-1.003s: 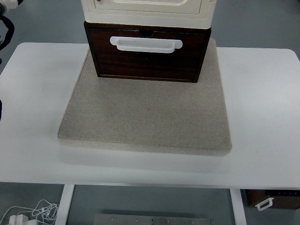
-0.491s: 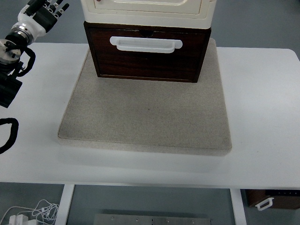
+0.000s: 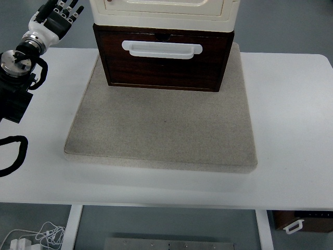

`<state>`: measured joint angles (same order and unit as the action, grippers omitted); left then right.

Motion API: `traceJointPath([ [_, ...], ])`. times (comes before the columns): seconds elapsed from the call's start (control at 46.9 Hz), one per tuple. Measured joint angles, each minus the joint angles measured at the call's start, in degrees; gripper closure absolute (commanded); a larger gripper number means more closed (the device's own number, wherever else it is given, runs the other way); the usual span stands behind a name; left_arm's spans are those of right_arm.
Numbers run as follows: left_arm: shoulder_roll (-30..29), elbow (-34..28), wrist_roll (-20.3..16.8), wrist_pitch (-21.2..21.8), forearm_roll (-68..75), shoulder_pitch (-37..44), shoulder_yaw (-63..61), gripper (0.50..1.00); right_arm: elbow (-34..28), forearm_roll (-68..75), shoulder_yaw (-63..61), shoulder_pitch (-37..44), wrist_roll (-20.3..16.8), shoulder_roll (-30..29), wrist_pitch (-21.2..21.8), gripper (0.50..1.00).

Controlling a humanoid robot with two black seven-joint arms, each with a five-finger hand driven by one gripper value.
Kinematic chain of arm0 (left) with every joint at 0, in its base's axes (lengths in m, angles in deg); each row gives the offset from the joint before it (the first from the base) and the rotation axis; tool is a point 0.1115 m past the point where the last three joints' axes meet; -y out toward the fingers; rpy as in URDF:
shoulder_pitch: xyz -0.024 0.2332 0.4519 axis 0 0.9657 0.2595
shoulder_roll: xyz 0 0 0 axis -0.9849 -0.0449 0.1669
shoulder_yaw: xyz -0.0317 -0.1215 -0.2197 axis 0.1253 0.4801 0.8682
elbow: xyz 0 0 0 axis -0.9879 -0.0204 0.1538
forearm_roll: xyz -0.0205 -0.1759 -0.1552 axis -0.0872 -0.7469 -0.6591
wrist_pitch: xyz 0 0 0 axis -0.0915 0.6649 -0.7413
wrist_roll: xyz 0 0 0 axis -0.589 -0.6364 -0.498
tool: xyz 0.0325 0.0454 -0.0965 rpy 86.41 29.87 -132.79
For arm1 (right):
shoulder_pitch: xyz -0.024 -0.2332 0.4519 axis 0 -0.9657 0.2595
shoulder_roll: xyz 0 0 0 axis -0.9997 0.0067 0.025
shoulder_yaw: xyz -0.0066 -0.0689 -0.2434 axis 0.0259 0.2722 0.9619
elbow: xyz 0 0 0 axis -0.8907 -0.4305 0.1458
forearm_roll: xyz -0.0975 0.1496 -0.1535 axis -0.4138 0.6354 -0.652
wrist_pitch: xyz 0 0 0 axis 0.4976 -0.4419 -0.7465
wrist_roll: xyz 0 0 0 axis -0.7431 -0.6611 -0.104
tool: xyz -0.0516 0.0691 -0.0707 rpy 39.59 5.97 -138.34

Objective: Close drawer under combined cabinet

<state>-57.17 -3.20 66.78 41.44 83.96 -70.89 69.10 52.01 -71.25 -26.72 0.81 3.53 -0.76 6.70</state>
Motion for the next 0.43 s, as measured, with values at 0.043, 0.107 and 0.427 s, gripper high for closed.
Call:
traceJointPath([
  [0.043,0.0,-0.1,0.0,0.1,-0.8,0.0,0.0,0.504,0.0,0.0,0.0,0.0,0.0,0.0,0.0,0.548],
  [0.107,0.0,-0.1,-0.1,0.4,-1.8,0.1,0.0,0.504,0.0,0.1,-0.2,0.0,0.0,0.0,0.0,0.548],
  [0.427,0.0,-0.9,-0.4,0.8,-2.5,0.3,0.0,0.504,0.0,0.4,-0.3,0.0,0.0,0.0,0.0,0.548],
])
